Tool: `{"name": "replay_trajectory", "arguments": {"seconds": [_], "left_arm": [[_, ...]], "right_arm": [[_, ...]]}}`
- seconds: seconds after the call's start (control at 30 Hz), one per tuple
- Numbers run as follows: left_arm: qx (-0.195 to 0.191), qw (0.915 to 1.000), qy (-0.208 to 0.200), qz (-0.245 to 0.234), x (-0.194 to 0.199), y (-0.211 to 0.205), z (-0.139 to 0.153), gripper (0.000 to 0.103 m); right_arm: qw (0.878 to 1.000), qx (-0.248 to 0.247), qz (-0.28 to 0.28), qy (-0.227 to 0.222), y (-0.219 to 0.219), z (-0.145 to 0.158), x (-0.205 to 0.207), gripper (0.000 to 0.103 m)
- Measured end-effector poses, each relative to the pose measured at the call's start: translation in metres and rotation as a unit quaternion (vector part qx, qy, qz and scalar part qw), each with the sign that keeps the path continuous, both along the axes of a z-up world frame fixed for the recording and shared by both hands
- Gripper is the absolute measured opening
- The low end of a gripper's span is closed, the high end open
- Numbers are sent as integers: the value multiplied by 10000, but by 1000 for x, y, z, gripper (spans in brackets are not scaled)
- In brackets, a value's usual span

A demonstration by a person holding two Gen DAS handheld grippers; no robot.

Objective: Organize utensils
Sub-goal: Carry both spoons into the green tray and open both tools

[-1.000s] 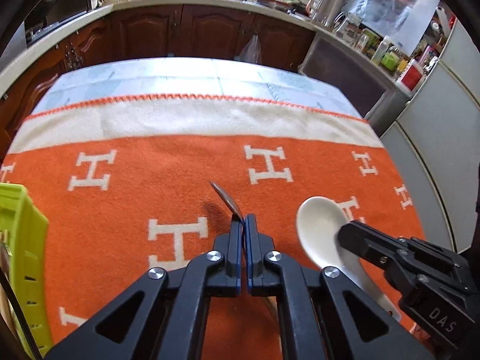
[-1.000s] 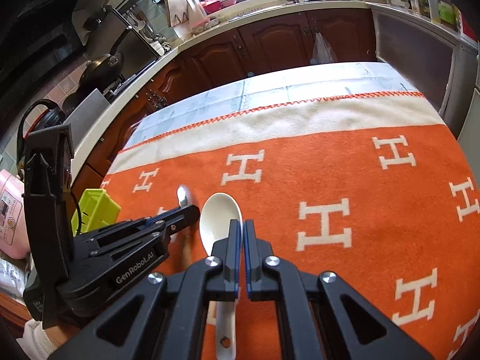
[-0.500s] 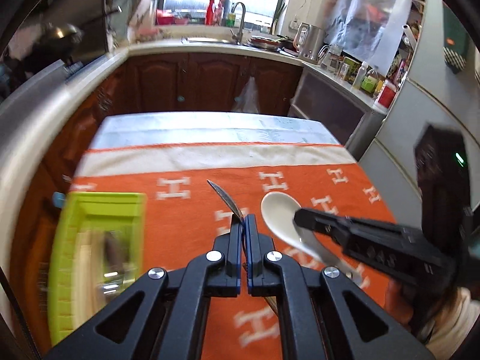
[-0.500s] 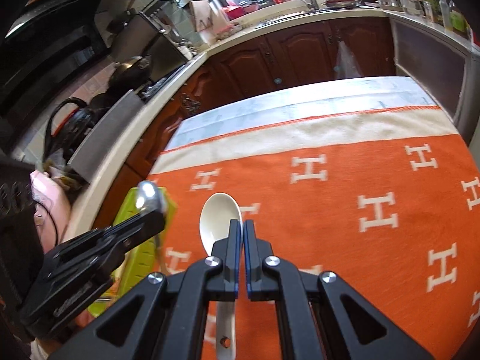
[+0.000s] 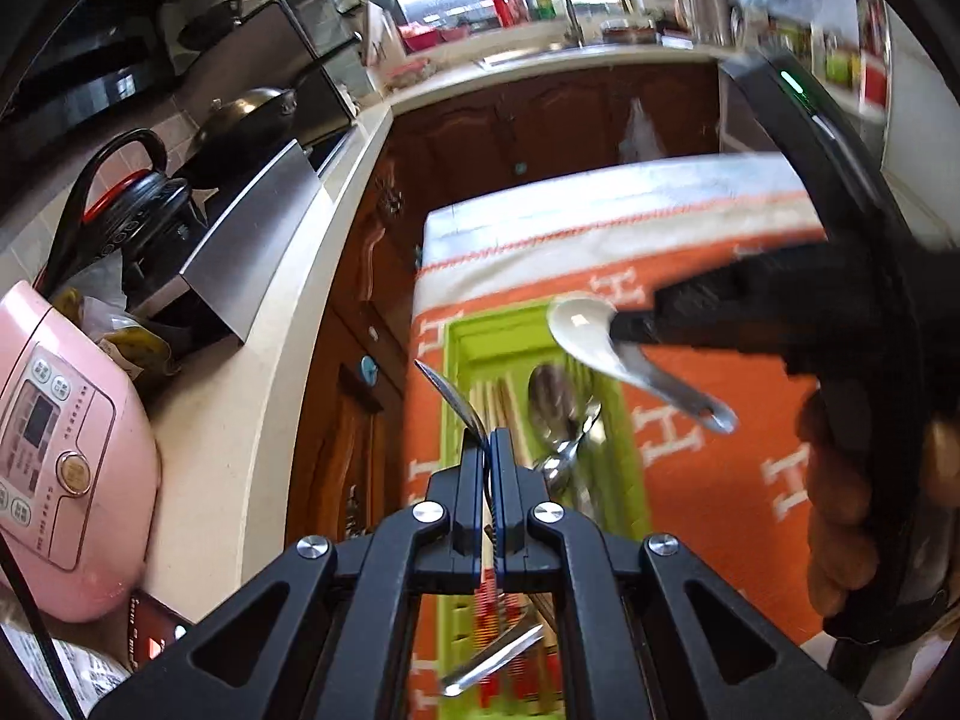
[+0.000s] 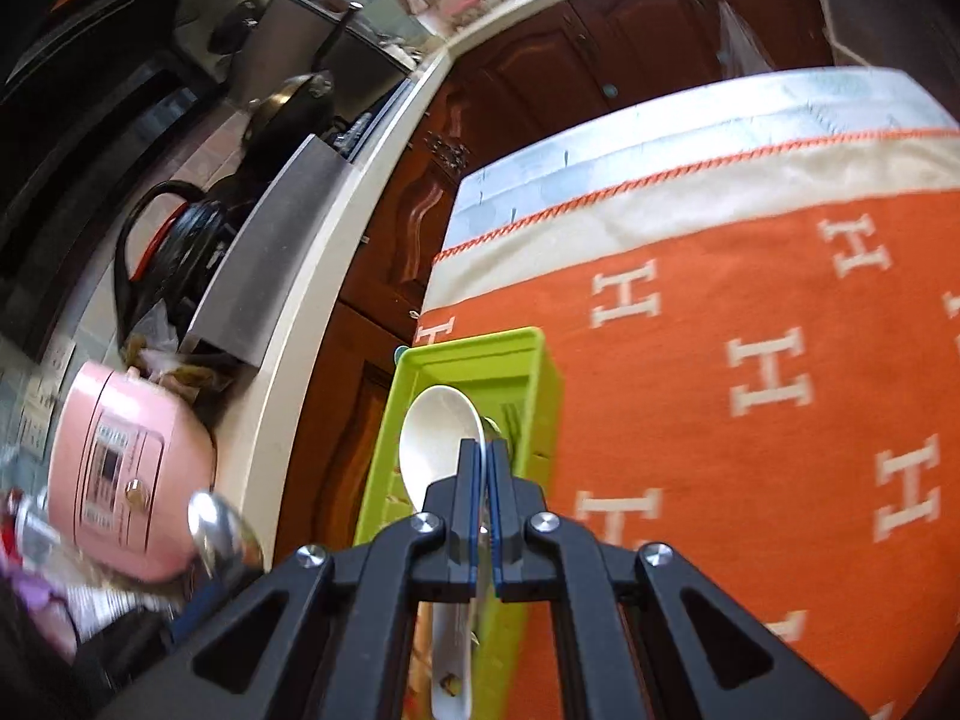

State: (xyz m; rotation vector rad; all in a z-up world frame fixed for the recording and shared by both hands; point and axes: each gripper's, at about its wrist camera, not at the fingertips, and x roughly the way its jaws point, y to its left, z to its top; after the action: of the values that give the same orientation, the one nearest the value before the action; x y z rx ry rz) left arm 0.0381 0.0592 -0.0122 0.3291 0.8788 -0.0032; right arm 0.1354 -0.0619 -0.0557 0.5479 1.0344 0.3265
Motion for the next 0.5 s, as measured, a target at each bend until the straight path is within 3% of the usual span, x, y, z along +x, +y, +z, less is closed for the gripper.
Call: {"name": "replay_trajectory", "arguments": {"seconds": [0.13,0.3,0.5], "left_arm": [[45,9995,300,-110,12,-8,-27,0],[-610,9964,592,-27,29,-2,-51,1],[-1286,9895,658,97,32,8,-54,4]], "right_arm": [[9993,-247,-261,55,18,-15,12,2],[9987,-360,-302,221,24,-31,23,7],[9993,-263,-1,250,17,-32,21,8]]}}
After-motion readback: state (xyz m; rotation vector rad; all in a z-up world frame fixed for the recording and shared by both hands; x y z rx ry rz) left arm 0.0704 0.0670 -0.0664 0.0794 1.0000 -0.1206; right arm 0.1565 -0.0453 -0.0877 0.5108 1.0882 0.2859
